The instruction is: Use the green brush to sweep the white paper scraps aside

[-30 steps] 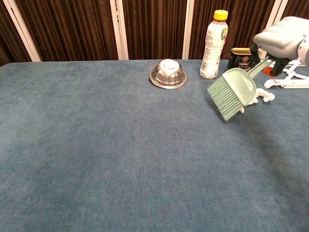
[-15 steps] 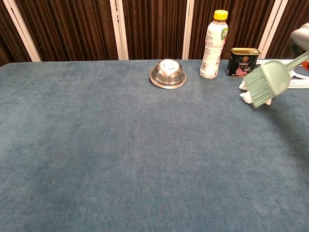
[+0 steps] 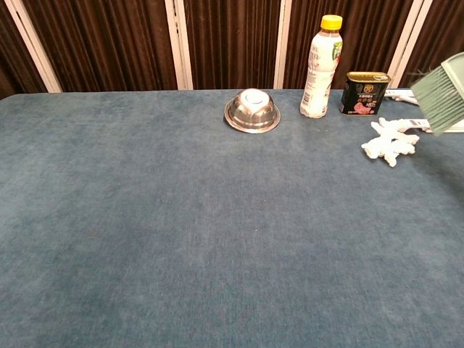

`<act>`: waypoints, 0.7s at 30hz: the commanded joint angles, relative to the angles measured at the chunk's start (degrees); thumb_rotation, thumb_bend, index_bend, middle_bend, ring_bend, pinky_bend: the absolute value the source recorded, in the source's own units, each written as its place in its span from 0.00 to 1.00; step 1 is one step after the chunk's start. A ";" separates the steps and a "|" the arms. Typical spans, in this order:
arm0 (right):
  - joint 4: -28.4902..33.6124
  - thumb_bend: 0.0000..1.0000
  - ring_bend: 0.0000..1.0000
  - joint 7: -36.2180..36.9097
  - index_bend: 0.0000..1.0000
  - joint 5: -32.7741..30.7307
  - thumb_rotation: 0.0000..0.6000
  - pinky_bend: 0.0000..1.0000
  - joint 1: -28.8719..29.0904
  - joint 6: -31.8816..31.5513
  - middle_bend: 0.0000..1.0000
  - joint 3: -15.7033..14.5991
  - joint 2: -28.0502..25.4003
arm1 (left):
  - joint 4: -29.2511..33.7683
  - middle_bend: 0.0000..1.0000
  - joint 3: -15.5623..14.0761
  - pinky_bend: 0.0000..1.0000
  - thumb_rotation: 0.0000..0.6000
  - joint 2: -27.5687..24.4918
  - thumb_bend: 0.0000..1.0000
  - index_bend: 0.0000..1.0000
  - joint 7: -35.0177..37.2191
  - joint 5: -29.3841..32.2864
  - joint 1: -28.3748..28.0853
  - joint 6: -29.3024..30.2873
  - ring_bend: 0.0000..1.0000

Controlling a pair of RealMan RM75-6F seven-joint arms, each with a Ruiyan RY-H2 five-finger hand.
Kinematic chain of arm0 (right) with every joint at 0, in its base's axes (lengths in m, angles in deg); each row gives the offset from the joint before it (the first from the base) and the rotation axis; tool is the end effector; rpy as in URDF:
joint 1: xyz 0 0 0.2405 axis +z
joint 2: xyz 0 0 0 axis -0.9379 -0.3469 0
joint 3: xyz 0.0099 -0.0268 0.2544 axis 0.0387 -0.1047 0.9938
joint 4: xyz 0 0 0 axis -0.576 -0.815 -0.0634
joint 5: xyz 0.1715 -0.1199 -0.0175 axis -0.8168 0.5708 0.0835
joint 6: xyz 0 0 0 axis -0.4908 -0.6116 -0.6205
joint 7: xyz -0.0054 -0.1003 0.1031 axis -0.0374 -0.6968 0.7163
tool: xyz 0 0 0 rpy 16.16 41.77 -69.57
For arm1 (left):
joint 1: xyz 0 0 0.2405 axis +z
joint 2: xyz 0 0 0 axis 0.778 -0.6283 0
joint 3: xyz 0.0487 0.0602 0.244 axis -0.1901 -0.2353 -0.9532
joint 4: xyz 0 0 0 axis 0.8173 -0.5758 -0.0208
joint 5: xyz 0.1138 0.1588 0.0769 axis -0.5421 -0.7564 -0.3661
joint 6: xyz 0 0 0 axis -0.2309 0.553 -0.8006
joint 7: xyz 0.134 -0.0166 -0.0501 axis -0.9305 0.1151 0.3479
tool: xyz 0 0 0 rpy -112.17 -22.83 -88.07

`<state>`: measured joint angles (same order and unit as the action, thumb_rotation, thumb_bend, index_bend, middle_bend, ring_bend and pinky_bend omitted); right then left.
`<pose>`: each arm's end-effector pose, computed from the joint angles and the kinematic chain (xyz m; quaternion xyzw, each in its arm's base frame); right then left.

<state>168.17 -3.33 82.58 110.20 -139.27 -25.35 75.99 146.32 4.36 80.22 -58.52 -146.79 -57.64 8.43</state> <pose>-0.2531 -0.3951 0.1686 0.6499 -0.1623 0.1346 0.7302 -0.3037 0.1797 0.1486 -0.6261 -0.4003 -0.3608 0.5636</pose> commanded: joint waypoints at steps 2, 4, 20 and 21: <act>8.43 0.56 1.00 6.86 0.85 5.24 1.00 0.95 -4.54 -3.69 0.97 -1.25 -5.01 | 0.08 0.00 -0.13 0.02 1.00 0.10 0.00 0.00 -0.20 -0.40 0.05 0.21 0.00; 12.56 0.56 1.00 10.34 0.85 7.13 1.00 0.95 -6.43 -5.00 0.97 -1.76 -6.13 | 0.17 0.00 -0.35 0.02 1.00 0.22 0.00 0.00 -0.29 -0.97 0.07 0.36 0.00; 25.07 0.56 1.00 12.06 0.85 20.63 1.00 0.95 -13.51 -8.86 0.97 -9.97 0.02 | -0.09 0.00 -0.57 0.02 1.00 0.93 0.00 0.00 -0.49 -2.21 0.31 1.37 0.00; 24.89 0.56 1.00 11.59 0.85 20.55 1.00 0.95 -13.61 -8.78 0.97 -10.07 0.69 | -0.10 0.00 -0.56 0.02 1.00 0.92 0.00 0.00 -0.48 -2.14 0.32 1.36 0.00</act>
<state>192.88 9.25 102.83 97.08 -148.20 -34.78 75.37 146.22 3.79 81.14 -59.00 -148.93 -57.32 9.79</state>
